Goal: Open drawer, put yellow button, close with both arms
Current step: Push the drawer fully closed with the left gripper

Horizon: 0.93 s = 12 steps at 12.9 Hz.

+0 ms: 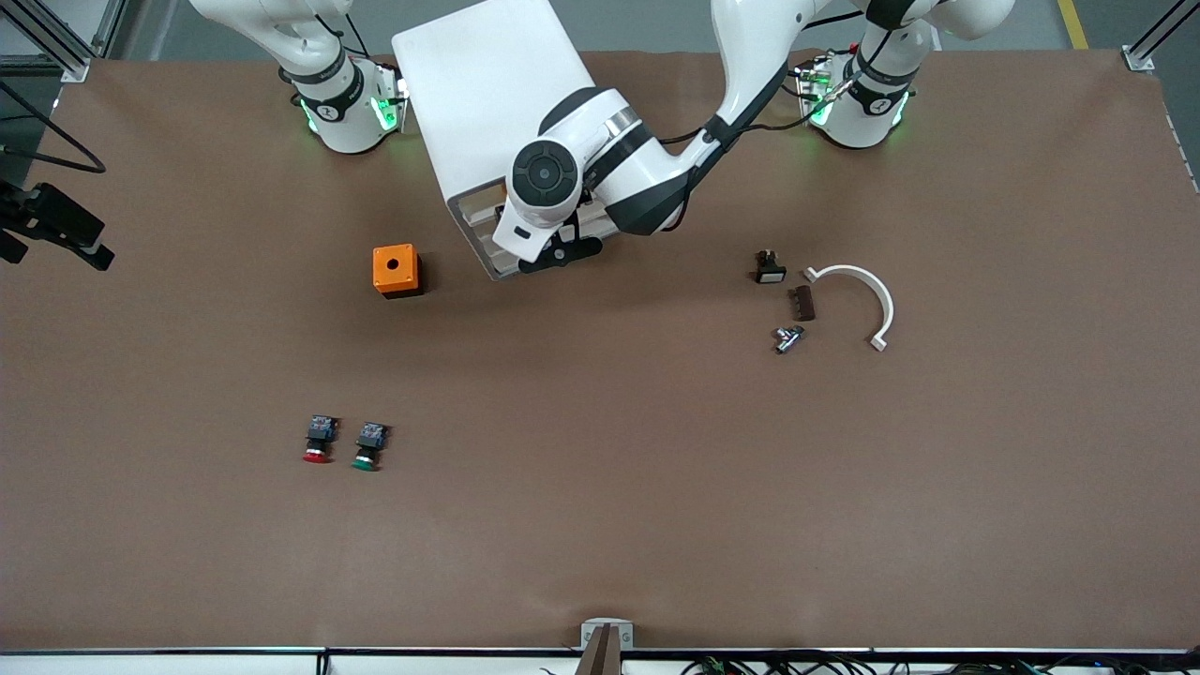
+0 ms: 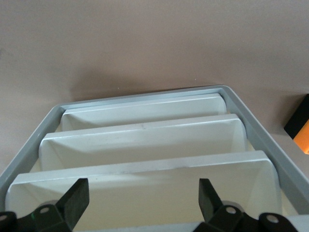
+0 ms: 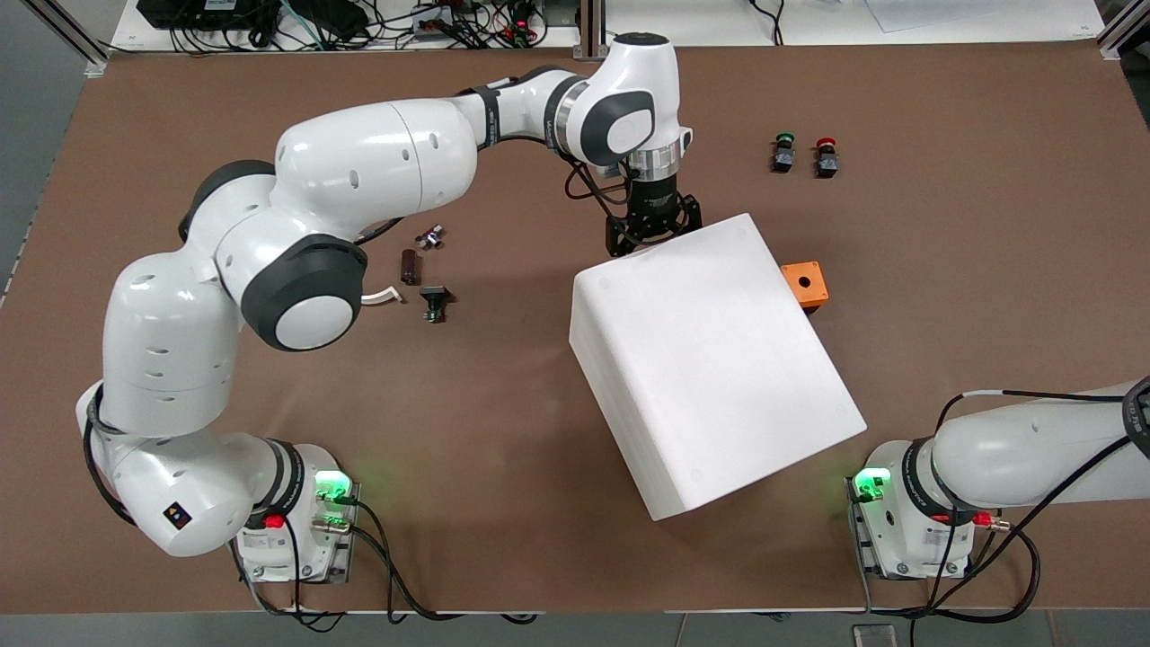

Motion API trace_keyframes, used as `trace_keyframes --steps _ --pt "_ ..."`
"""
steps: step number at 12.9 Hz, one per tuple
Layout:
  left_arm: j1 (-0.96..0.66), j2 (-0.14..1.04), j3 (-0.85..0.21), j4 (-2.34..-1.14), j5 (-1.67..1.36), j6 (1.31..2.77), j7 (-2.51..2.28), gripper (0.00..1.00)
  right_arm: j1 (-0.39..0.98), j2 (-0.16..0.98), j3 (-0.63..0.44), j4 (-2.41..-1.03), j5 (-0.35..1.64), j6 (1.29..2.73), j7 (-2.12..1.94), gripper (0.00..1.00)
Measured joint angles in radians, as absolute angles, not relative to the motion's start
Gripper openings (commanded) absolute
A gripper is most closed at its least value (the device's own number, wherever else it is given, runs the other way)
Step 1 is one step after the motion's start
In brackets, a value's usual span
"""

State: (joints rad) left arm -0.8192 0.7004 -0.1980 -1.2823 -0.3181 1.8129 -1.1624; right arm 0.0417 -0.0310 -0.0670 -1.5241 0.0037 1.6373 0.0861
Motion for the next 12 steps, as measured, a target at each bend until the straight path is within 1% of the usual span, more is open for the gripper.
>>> trace_keyframes --steps 10,12 --pt "-0.838 0.703 -0.189 -1.28 -0.315 1.773 -1.175 1.0 0.042 -0.025 -0.067 -1.524 0.004 1.641 0.086 1.0" --pt "-0.829 0.703 -0.174 -1.277 -0.259 1.762 -1.175 1.0 0.041 -0.025 -0.067 -1.524 0.004 1.641 0.086 1.0"
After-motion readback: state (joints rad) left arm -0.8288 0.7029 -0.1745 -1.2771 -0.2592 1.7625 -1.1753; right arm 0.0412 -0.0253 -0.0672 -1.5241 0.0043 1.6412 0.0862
